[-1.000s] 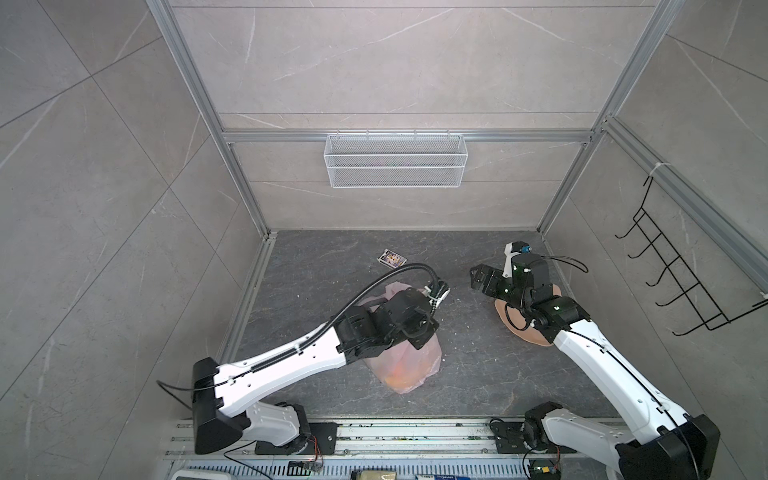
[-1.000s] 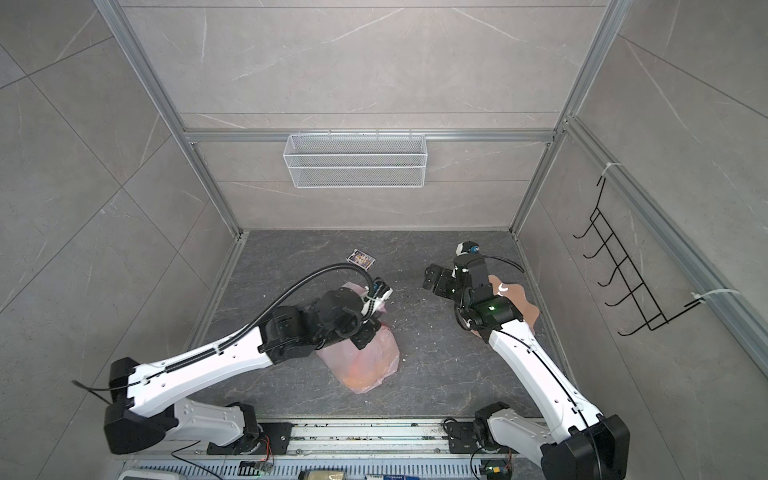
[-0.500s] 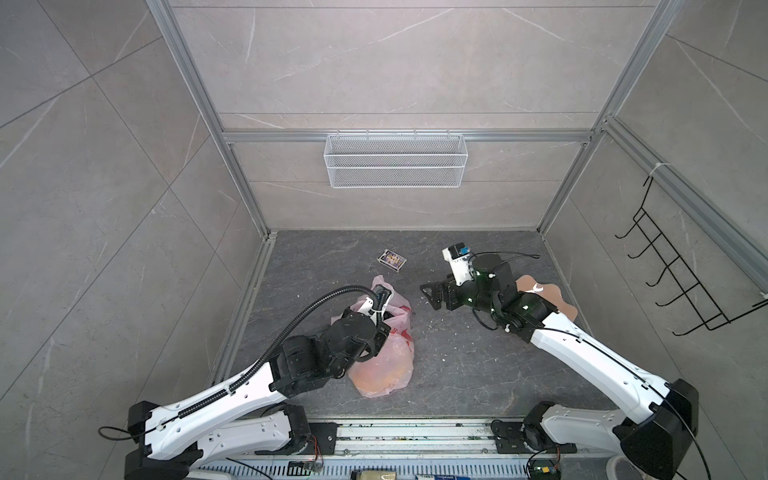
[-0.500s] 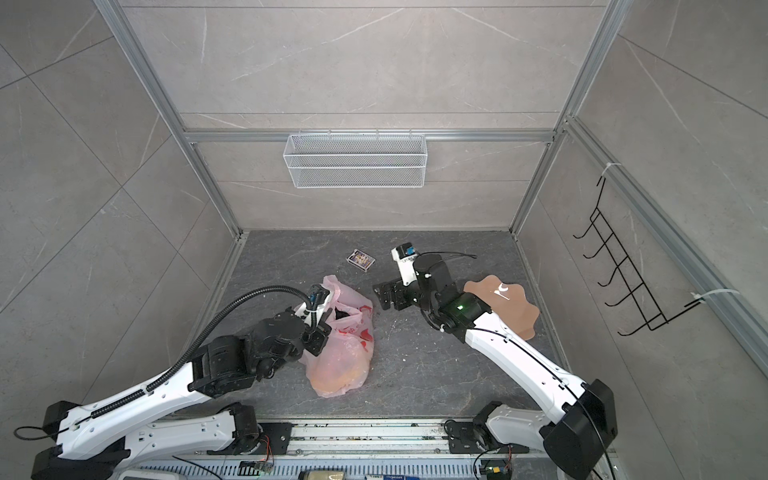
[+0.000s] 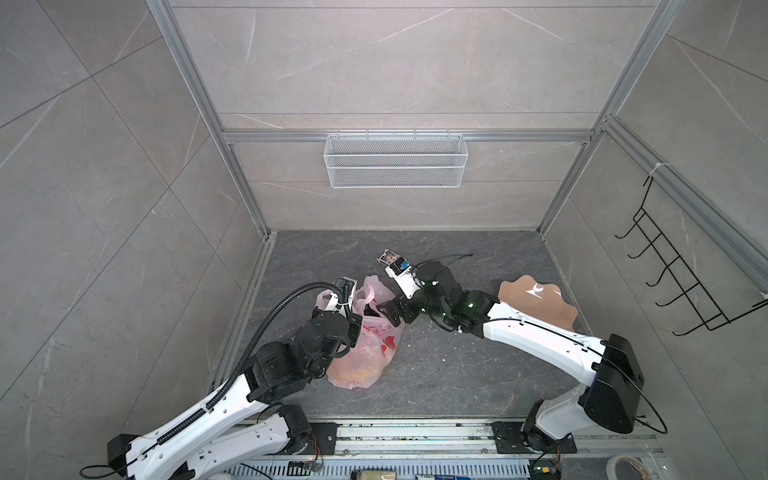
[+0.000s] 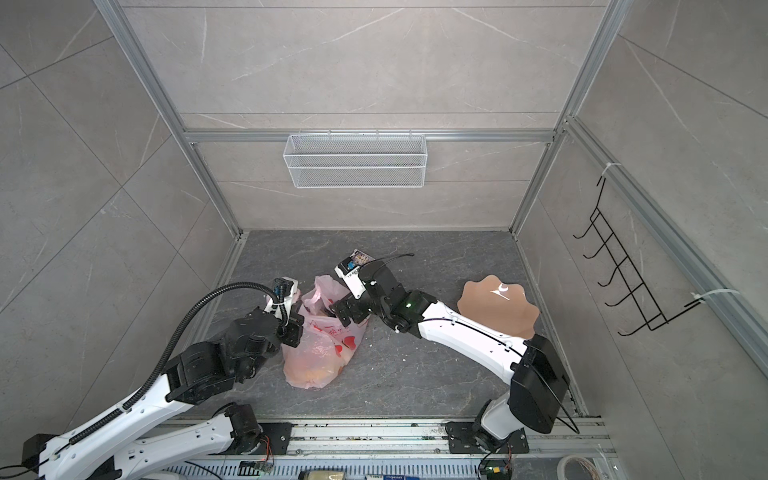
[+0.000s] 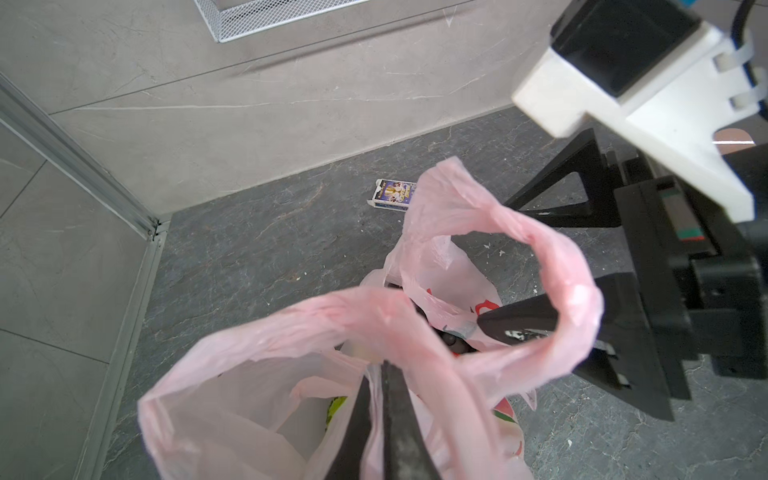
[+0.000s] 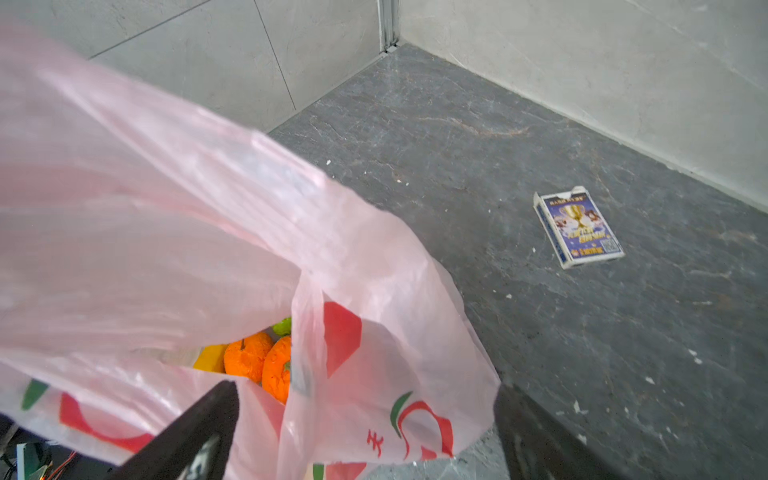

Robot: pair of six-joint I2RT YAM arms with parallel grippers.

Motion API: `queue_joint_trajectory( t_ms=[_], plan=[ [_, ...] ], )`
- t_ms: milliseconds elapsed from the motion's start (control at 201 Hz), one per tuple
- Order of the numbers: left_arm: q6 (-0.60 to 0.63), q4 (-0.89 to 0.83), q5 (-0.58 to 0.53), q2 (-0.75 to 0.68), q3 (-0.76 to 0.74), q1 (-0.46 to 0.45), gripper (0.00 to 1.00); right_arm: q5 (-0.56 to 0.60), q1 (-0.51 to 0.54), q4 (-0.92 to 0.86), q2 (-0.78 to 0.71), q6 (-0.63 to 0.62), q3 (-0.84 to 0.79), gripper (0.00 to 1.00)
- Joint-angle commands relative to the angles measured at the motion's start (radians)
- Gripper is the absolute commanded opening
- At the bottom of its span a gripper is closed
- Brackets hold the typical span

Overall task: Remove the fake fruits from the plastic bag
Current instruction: 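Grasp the other bag handle with the right gripper while the left holds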

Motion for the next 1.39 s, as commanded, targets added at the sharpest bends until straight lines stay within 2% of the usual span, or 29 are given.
queue_joint_trajectory(
  t_ms=[0,324,373,523,578,722,831,1056,1115,1220,1329,1384],
  plan=[
    [-0.02,0.016,-0.006,-0.011,0.001,0.007,0.0,-0.031,0.037,0.063,0.018,-0.033,0.047,0.98],
    [-0.011,0.03,-0.014,-0.036,-0.035,0.012,0.0,-0.03,0.07,0.133,-0.094,0.015,-0.062,0.94],
    [-0.007,0.036,-0.011,-0.037,-0.04,0.013,0.0,-0.011,0.078,0.139,-0.128,0.043,-0.074,0.91],
    [-0.006,0.046,-0.007,-0.036,-0.051,0.016,0.0,0.055,0.125,0.189,-0.224,0.181,-0.098,0.9],
    [-0.008,0.049,0.001,-0.035,-0.056,0.016,0.0,0.122,0.16,0.175,-0.236,0.229,-0.083,0.91],
    [-0.015,0.055,0.017,-0.027,-0.059,0.017,0.0,0.24,0.192,0.086,-0.208,0.395,-0.019,0.91],
    [-0.018,0.056,0.024,-0.03,-0.058,0.017,0.0,0.323,0.195,-0.065,-0.143,0.5,0.071,0.9],
    [-0.024,0.055,0.025,-0.035,-0.065,0.017,0.0,0.251,0.195,-0.118,-0.034,0.582,0.162,0.84],
    [-0.03,0.049,0.019,-0.037,-0.065,0.017,0.0,0.255,0.195,-0.166,-0.01,0.592,0.193,0.79],
    [-0.034,0.053,0.001,-0.036,-0.072,0.018,0.0,0.297,0.194,-0.22,-0.009,0.604,0.201,0.63],
    [-0.026,0.073,0.004,0.002,-0.065,0.029,0.0,0.32,0.162,-0.251,-0.047,0.602,0.192,0.27],
    [-0.022,0.09,0.01,0.031,-0.056,0.041,0.0,0.322,0.128,-0.253,-0.076,0.614,0.173,0.15]
  ],
)
